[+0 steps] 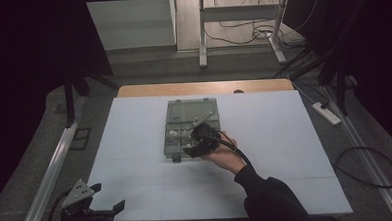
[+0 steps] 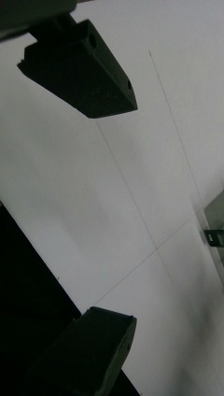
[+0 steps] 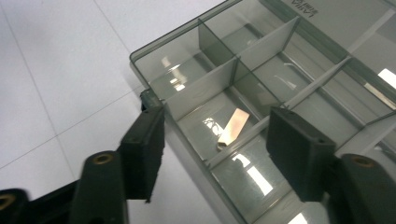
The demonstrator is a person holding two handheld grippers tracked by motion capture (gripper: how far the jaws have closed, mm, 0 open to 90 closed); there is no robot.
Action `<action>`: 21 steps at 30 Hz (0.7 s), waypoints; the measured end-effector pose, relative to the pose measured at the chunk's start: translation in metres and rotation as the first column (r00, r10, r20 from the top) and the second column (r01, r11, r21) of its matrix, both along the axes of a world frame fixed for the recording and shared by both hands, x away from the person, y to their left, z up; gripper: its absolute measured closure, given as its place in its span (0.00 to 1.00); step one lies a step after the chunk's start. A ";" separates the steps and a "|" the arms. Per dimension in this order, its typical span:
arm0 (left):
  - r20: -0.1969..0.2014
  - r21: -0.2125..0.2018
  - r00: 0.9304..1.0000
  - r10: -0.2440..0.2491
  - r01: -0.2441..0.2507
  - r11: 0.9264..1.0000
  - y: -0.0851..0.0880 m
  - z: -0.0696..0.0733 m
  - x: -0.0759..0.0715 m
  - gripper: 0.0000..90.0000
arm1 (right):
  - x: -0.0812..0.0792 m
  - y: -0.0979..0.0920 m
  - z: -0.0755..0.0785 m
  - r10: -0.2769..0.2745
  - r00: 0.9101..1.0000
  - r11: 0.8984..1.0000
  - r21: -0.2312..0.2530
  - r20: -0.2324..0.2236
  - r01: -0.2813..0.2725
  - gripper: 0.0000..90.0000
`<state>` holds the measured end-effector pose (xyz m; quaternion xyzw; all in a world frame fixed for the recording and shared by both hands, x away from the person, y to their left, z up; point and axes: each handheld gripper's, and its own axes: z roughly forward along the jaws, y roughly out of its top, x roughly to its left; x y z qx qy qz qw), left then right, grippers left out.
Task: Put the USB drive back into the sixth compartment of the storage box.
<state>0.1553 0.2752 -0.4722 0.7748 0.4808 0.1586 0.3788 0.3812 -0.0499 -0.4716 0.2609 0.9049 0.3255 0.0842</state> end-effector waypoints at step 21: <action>0.001 0.000 1.000 -0.004 0.004 1.000 0.000 0.000 0.000 0.02 | -0.008 -0.006 0.000 0.031 0.997 1.000 0.009 -0.064 -0.030 0.09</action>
